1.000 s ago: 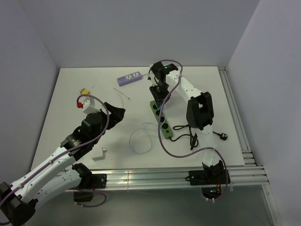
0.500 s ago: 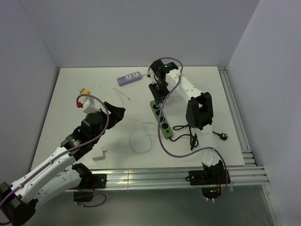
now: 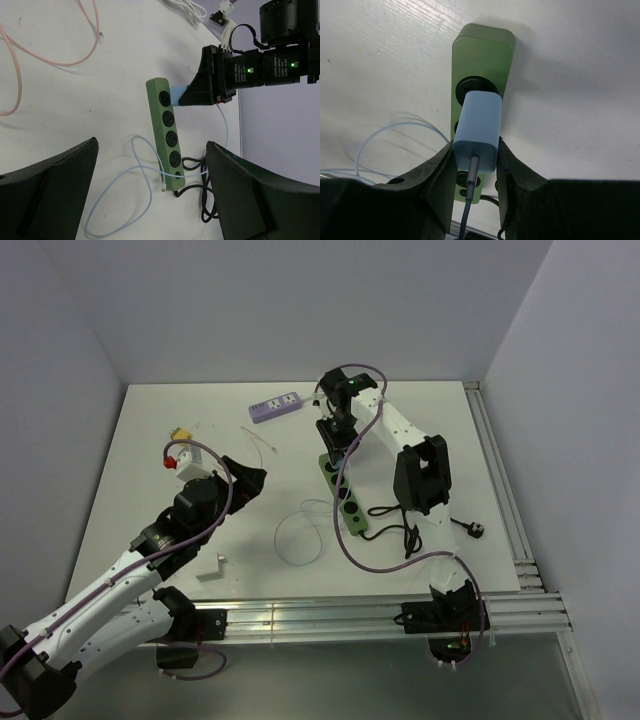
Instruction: Insert the plug
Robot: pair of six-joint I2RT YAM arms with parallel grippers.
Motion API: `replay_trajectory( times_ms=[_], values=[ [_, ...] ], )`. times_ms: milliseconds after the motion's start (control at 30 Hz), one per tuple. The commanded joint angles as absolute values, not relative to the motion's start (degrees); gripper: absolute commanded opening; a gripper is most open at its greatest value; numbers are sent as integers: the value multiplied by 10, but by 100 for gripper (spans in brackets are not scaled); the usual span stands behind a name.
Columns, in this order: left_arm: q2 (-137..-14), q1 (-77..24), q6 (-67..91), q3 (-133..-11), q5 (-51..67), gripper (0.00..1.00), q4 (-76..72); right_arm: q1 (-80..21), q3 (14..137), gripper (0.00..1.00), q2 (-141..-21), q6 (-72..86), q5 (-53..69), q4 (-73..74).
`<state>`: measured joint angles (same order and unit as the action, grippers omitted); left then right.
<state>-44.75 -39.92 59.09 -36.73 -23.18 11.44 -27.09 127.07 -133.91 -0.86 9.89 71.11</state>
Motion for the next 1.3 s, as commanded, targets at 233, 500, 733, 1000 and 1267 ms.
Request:
replay_trajectory(
  times_ms=[233,500,733,1000,1267],
  values=[
    [-445,-396,582,-360,-216,94,88,-270,1243,0,-1312,25,105,697],
    [-439,-395,580,-363,-225,94,101,-270,1197,0,-1295,27,99,684],
    [-437,-395,584,-358,-219,94,98,-270,1196,0,-1294,29,93,684],
    [-433,-393,581,-361,-224,94,108,-271,1253,0,-1371,35,45,677],
    [-429,-391,584,-351,-222,94,105,-293,1094,0,-1350,76,1,569]
  ],
)
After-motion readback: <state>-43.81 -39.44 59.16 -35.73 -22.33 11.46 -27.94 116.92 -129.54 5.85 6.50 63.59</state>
